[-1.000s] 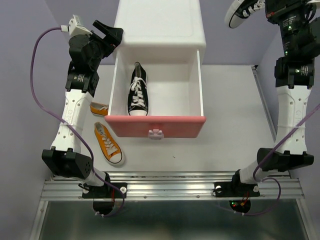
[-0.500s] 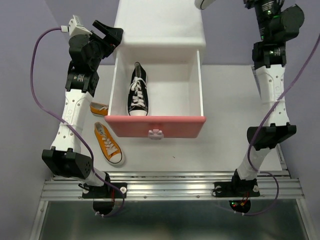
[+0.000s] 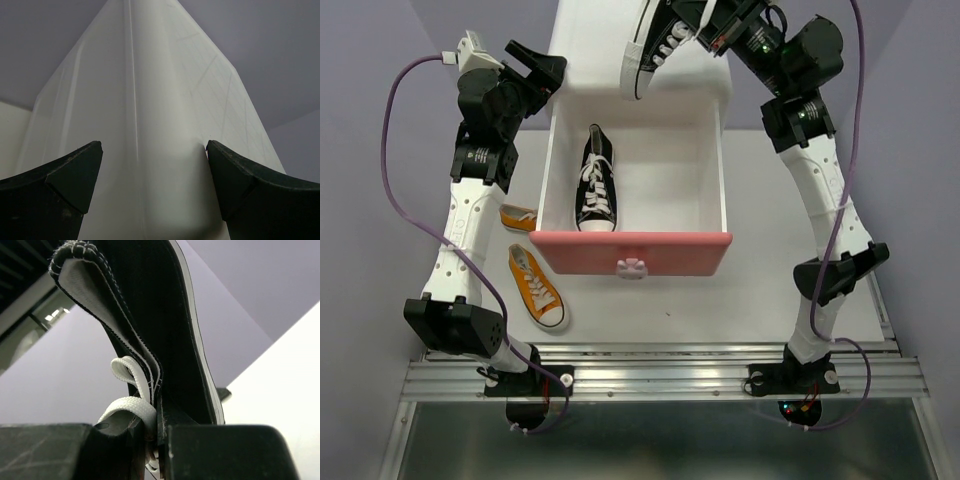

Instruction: Place and organize the shoes in the shoe cabinet

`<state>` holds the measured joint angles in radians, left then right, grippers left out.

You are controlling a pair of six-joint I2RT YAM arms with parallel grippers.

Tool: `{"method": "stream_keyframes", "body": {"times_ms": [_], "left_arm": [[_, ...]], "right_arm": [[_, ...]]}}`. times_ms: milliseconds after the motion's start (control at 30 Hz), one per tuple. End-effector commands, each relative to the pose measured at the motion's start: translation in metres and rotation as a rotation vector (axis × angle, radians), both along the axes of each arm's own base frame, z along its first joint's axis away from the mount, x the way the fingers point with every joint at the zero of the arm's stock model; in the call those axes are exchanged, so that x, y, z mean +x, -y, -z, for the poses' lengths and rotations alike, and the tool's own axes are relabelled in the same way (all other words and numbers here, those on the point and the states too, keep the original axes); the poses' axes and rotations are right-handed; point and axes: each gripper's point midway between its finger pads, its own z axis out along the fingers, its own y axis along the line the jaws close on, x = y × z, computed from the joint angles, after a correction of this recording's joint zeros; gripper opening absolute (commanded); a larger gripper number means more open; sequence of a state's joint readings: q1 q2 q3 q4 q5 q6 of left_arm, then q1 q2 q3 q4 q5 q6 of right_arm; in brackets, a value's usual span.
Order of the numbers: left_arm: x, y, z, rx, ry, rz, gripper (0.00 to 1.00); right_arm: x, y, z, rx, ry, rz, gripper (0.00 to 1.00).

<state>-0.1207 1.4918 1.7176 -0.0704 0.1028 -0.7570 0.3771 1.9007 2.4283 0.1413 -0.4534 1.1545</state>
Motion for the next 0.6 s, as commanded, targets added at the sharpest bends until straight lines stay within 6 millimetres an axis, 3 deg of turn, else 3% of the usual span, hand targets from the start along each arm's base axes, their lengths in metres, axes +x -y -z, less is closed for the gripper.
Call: {"method": "stream_keyframes", "body": {"times_ms": [0,133,200,400,567], "left_arm": [[0.002,-0.015,0.134,0.142,-0.409,-0.02,0.95],[0.001,-0.015,0.134,0.137,-0.408,-0.021,0.95],[0.0,-0.014,0.134,0.137,-0.408,-0.019,0.95],[-0.003,-0.015,0.132,0.139,-0.405,-0.022,0.95],[-0.006,-0.015,0.135,0.141,-0.41,-0.02,0.95]], "right_arm": [[-0.065,-0.006,-0.022,-0.093,0.129,-0.008,0.01],[-0.087,-0.038,0.0,-0.198,0.118,-0.051,0.01],[-0.09,-0.056,0.021,-0.276,0.068,-0.074,0.01],[-0.102,-0.065,0.049,-0.387,0.056,-0.073,0.01],[-0.113,-0.079,0.089,-0.542,0.022,-0.1,0.01]]}}
